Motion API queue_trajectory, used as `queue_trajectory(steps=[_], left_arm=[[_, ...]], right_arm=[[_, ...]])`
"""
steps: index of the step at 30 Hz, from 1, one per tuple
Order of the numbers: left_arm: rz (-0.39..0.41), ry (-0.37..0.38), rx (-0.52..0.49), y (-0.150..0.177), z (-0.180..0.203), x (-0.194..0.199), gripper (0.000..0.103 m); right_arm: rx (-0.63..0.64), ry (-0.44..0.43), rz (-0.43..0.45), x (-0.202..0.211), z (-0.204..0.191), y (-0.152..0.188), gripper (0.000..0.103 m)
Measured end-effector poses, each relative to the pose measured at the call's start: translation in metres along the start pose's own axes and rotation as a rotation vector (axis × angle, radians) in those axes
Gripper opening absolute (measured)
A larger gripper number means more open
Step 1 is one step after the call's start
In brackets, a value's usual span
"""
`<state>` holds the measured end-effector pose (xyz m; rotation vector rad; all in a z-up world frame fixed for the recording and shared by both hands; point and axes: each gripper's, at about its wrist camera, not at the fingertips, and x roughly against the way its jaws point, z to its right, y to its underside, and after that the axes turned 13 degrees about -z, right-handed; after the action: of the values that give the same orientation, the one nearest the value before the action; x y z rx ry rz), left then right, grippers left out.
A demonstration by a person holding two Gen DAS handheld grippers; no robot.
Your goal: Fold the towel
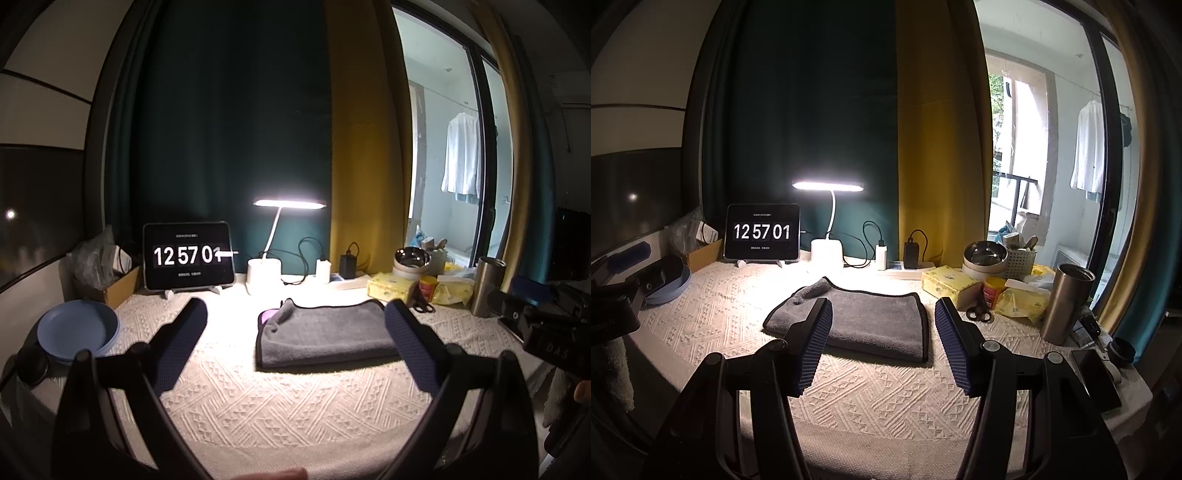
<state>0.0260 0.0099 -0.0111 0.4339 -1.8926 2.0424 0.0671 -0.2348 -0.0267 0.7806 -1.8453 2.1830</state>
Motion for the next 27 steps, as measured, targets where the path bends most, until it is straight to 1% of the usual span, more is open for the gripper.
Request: queue_trajectory(steps=[27], left_arm=[[-0.003, -0.006, 0.007, 0.0013, -0.0020, -0.0027, 0.098]], right_arm=[[0.004, -0.008, -0.007, -0.0045, -0.0030, -0.0004, 0.061]])
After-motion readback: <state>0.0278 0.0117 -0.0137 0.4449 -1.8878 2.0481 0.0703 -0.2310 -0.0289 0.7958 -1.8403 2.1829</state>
